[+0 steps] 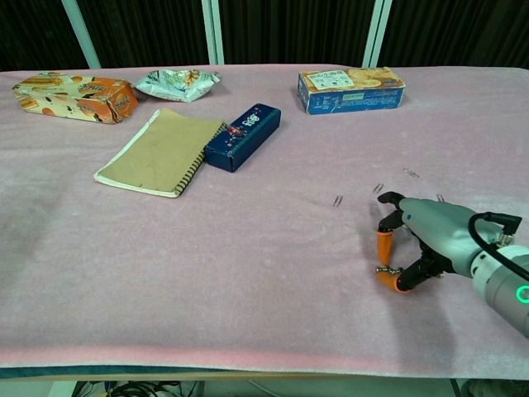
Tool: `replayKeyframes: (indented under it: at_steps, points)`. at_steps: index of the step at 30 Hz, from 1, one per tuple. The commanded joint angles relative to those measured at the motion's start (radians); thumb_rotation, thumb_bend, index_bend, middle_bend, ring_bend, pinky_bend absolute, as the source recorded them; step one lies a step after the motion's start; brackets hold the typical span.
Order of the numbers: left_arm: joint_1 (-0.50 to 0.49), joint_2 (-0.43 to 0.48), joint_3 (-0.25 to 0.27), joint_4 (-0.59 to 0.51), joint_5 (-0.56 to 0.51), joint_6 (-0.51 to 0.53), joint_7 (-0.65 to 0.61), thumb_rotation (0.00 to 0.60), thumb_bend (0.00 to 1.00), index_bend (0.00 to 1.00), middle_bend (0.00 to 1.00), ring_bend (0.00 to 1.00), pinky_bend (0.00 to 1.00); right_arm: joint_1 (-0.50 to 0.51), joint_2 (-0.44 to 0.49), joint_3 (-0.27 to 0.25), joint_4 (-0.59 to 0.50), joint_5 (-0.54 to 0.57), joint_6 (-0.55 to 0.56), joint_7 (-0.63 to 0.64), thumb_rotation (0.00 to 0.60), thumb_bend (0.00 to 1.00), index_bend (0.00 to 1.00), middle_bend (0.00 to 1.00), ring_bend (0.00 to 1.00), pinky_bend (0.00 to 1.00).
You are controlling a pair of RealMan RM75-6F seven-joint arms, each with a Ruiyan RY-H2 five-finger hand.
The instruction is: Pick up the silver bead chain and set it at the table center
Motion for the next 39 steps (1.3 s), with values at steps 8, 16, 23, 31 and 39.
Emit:
replayKeyframes:
  at_steps: [8, 16, 23, 31, 39]
  points:
    - [0.000, 0.001, 0.000, 0.000, -0.001, 0.000, -0.001, 0.600, 0.22, 0.10, 0.00, 0.00, 0.00, 0.004, -0.002, -0.004, 0.000, 0.000, 0.001, 0.003, 0.586, 0.26, 0.54, 0.00, 0.06, 0.21]
    - [-0.001, 0.000, 0.000, 0.000, -0.003, -0.004, 0.002, 0.600, 0.22, 0.11, 0.00, 0.00, 0.00, 0.006, -0.002, -0.006, 0.001, 0.001, 0.003, 0.004, 0.584, 0.26, 0.53, 0.00, 0.06, 0.21]
    - [-0.001, 0.000, -0.001, -0.001, -0.005, -0.004, 0.002, 0.600, 0.22, 0.11, 0.00, 0.00, 0.00, 0.008, -0.003, -0.008, 0.000, 0.005, 0.003, 0.005, 0.585, 0.27, 0.56, 0.00, 0.06, 0.21]
    - [-0.002, 0.000, -0.001, -0.001, -0.008, -0.006, 0.003, 0.600, 0.22, 0.11, 0.00, 0.00, 0.00, 0.010, -0.001, -0.013, 0.000, 0.009, 0.003, 0.000, 0.585, 0.28, 0.58, 0.00, 0.06, 0.21]
    - [-0.003, 0.000, -0.001, -0.001, -0.008, -0.008, 0.005, 0.600, 0.22, 0.11, 0.00, 0.00, 0.00, 0.012, 0.003, -0.014, -0.010, 0.008, 0.002, 0.005, 0.584, 0.29, 0.60, 0.00, 0.06, 0.21]
